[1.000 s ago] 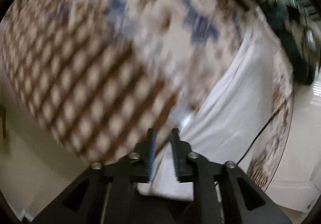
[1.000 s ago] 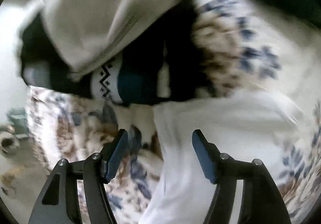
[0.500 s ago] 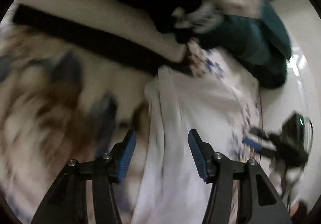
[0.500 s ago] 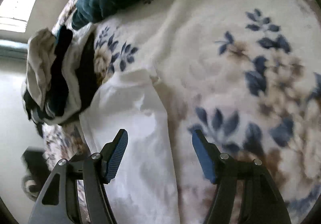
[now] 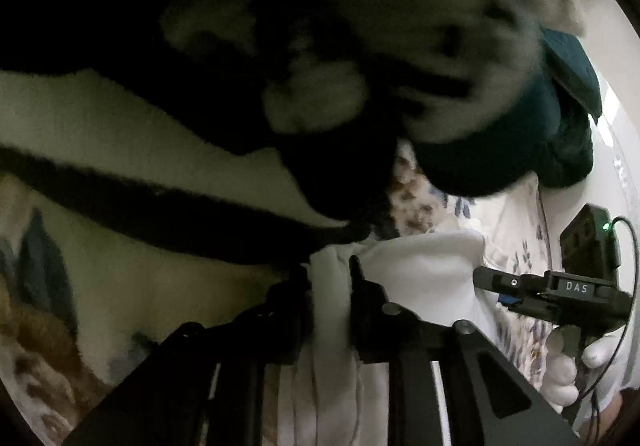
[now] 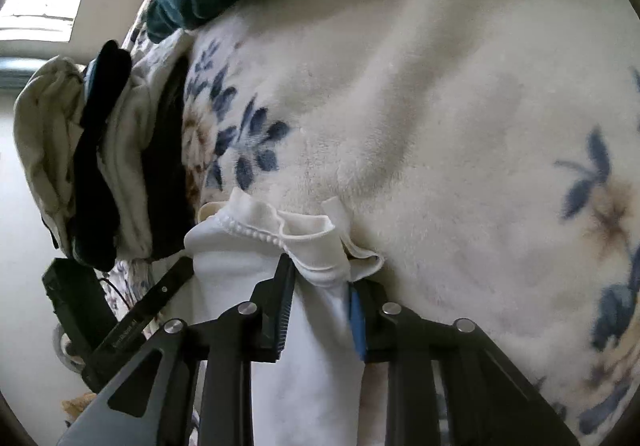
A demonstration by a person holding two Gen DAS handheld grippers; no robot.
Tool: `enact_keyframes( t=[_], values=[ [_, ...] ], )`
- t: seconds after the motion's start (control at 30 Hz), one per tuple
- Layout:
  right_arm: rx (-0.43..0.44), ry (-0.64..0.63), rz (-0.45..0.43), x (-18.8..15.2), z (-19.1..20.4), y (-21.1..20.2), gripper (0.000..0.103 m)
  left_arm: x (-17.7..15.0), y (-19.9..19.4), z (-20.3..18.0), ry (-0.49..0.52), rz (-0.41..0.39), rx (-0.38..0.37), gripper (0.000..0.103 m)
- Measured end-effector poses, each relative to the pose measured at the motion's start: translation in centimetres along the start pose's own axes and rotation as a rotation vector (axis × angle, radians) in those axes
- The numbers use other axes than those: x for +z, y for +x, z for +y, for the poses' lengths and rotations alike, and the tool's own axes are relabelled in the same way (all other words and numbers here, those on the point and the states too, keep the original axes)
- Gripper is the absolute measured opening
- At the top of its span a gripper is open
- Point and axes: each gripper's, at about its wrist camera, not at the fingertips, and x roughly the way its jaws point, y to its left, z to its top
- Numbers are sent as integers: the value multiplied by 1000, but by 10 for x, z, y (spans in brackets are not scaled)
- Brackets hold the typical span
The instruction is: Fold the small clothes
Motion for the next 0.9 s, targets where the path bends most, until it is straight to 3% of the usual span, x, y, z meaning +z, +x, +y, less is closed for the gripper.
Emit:
enact_keyframes(
  t=[0.13, 0.17, 0.2, 0.23, 0.3, 0.53, 0.7, 0.9],
  values=[
    [91, 92, 26, 5, -10, 3, 41, -1, -3, -1, -15, -19, -19, 17],
    [104, 108, 18, 5, -11, 1, 37, -2, -5, -3, -11, -26, -14, 14],
    [112, 107, 2, 4, -10, -3, 20, -4, -9, -7, -3, -35, -16, 13],
    [100, 86, -16, 2, -4, -7, 14, -5, -11, -10, 6, -48, -13, 11],
    [87, 51, -43, -2, 6, -16, 10, -5, -20, -17, 24, -72, -11, 10],
    [87, -94, -153, -34, 56, -61, 8, -20, -79, -58, 173, -194, -12, 10],
    [78, -229, -239, -78, 88, -99, 8, -33, -112, -47, 234, -262, -34, 10],
    [93, -373, -277, -158, 103, -134, 8, -81, -154, -42, 296, -330, -76, 10]
  ],
)
